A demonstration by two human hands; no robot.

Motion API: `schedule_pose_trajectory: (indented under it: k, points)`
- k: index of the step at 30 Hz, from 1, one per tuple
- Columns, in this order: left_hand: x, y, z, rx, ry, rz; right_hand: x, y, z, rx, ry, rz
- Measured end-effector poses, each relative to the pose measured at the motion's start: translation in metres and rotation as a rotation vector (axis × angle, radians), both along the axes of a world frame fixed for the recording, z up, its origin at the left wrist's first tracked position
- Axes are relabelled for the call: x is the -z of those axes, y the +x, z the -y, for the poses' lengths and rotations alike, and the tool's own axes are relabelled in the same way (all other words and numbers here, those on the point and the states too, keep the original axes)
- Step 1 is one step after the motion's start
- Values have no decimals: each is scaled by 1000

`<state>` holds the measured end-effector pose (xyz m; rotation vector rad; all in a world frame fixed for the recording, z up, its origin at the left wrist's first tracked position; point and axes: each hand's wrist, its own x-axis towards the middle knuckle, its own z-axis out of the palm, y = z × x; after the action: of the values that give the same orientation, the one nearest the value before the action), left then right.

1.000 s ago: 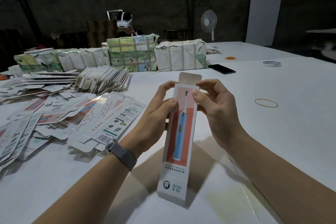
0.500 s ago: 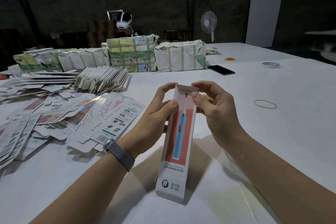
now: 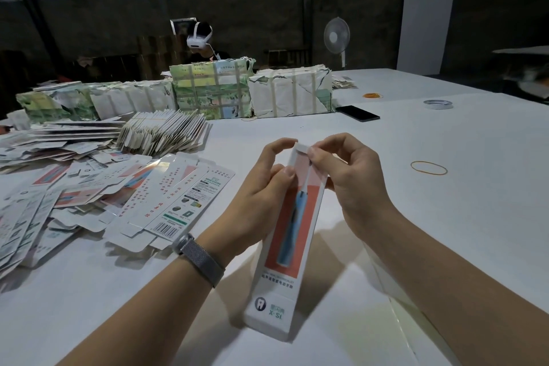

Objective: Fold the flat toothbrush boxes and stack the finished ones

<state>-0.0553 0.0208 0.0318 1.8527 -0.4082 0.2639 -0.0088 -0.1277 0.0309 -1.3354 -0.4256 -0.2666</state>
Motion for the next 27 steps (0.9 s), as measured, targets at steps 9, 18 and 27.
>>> schedule_pose_trajectory:
  k: [9,18,27]
  points:
    - [7,6,-4,-91,193,145,-1,-5,-2,23,-9,-47]
    - [6,6,-6,-77,244,202,-2,-8,-3,41,-33,4]
    - [10,12,-8,-10,238,172,-2,-7,-2,101,-41,-10]
